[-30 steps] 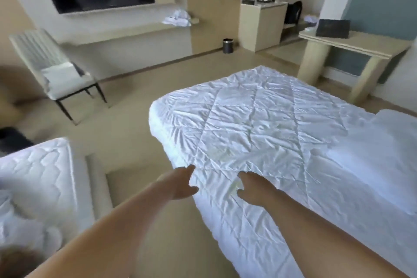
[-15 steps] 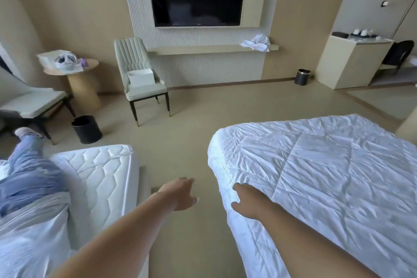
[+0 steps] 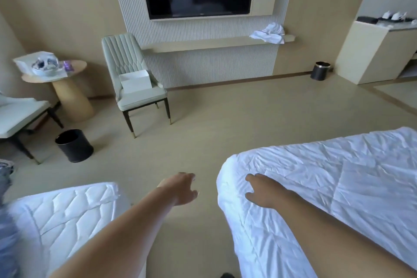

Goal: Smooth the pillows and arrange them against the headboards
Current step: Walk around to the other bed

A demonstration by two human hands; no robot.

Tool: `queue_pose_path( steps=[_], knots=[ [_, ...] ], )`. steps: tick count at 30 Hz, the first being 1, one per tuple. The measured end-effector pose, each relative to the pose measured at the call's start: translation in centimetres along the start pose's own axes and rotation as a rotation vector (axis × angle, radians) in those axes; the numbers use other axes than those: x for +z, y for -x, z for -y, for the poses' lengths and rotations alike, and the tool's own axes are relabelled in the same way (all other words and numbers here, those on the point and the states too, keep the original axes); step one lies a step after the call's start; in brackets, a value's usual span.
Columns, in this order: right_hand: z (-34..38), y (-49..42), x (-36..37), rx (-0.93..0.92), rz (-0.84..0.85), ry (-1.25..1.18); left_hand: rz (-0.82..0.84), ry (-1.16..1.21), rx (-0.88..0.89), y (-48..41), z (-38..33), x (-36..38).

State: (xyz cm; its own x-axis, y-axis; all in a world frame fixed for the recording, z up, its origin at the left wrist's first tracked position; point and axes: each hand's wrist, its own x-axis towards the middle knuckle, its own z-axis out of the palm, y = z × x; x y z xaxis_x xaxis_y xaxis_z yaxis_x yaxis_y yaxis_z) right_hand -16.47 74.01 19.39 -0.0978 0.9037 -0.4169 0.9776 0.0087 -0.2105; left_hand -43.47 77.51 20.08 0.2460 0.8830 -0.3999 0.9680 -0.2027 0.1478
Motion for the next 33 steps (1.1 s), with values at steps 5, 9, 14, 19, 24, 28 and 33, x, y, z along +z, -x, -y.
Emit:
queue_pose_path(
  steps=[5,9,14,19,24,28,33],
  knots=[
    [-3.6,-12.4,-7.9,0.051,0.004,-0.058,0.024,0.021,-0.022,-12.9,0.8,-5.9],
    [-3.3,-21.7,-12.5,0.075,0.006,-0.099,0.021,0.016,0.010,-22.6,1.7,-10.3],
    [-4.1,-34.1,-16.0,0.149,0.048,-0.098,0.057,-0.031,0.087,-36.2,3.3,-15.3],
    [-5.4,-45.9,-20.2,0.260,-0.003,-0.136,0.054,-0.092,0.211,-51.2,5.2,-21.2],
    [-6.9,-53.4,-24.1,0.409,-0.010,-0.235,0.122,-0.174,0.371,-63.4,2.9,-26.6],
    [-10.2,-57.5,-26.6,0.490,-0.054,-0.326,0.142,-0.206,0.498,-71.5,-2.3,-29.3],
    [-18.3,-61.7,-29.4,0.604,-0.103,-0.412,0.173,-0.265,0.661,-80.3,-11.9,-31.2]
  ],
)
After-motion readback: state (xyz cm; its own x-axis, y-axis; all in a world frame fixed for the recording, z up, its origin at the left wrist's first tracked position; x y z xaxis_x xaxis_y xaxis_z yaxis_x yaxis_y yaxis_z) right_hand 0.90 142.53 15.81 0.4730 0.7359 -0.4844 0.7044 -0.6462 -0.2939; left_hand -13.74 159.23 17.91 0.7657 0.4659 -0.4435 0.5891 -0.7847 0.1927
